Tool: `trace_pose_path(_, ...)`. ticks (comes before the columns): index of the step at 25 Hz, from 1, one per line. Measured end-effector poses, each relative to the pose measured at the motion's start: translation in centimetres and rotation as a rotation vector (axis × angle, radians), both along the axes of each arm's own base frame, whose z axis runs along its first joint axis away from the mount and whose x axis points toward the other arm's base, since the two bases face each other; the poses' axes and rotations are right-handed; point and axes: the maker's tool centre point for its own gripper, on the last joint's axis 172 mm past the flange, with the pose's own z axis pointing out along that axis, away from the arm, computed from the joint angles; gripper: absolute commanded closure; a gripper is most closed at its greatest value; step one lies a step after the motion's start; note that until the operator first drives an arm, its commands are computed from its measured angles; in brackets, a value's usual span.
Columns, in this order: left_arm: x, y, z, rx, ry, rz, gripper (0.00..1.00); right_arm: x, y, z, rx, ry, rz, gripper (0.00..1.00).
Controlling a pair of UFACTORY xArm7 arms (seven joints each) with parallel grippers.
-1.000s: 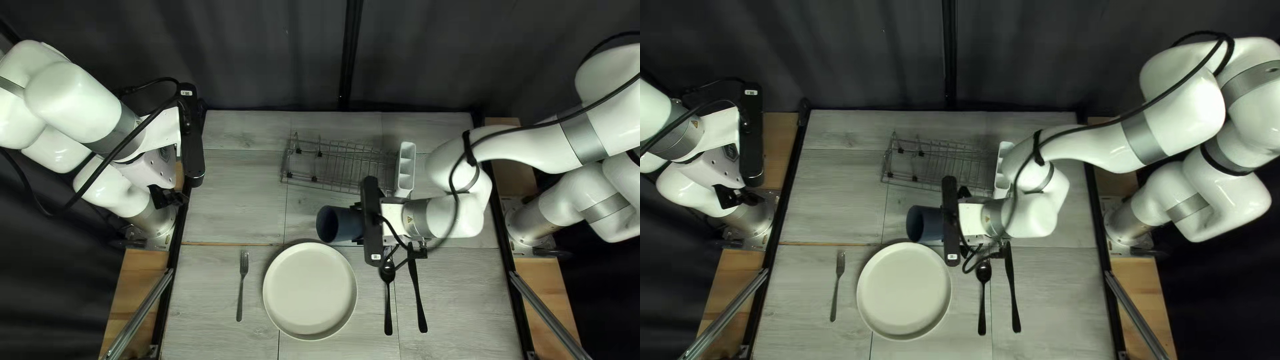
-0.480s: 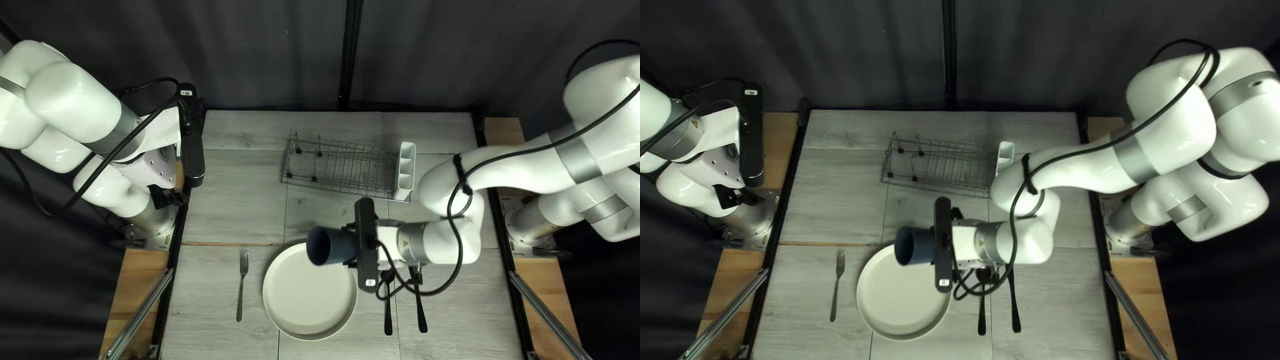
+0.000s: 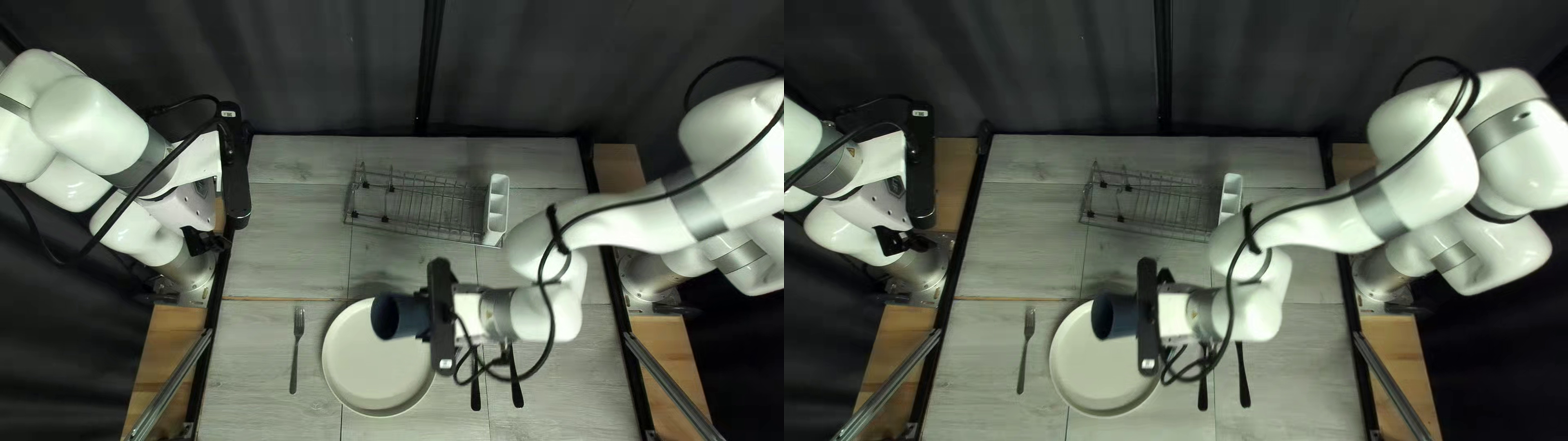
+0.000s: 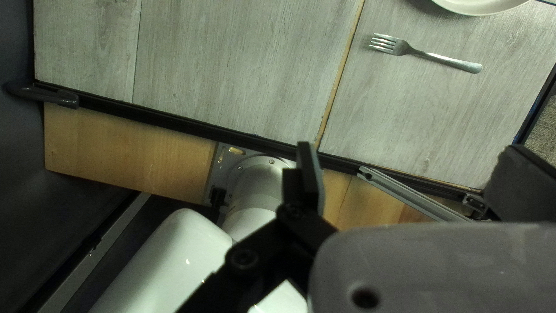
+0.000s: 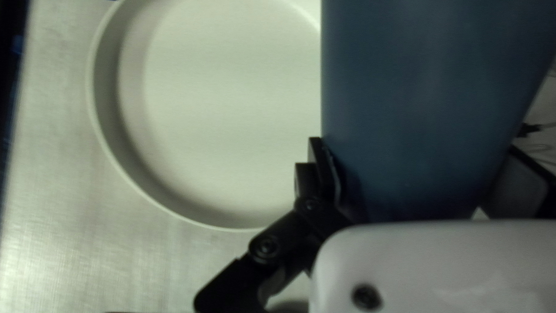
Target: Pick up and place plate onto table. Place down one fork to the left of the plate. Place spoon and knife to the right of the plate. Place cup above the knife and spoon
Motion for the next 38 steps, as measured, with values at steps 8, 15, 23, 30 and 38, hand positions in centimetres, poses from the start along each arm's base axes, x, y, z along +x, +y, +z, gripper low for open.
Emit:
trace_pose_path(8, 0.0, 0.0, 0.0, 0.000, 0.000, 0.000, 0.00, 3.2, 3.7, -5.1, 0.029, 0.073, 0.044, 1.00)
trace_pose_path(15, 0.0, 0.0, 0.0, 0.000, 0.000, 0.000, 0.00, 4.0, 4.2, -7.4, 0.048, 0.121, 0.059, 0.97)
trace_pose_path(23, 0.0, 0.0, 0.0, 0.000, 0.000, 0.000, 0.00, 4.6, 3.5, -7.9, 0.050, 0.155, 0.050, 0.00)
trace_pose_path(30, 0.0, 0.0, 0.0, 0.000, 0.000, 0.000, 0.00, 4.0, 1.9, -4.2, 0.034, 0.138, 0.019, 0.00)
trace_pose_path(38, 0.0, 0.0, 0.0, 0.000, 0.000, 0.000, 0.00, -1.8, -3.6, 9.1, 0.006, 0.084, -0.021, 0.00)
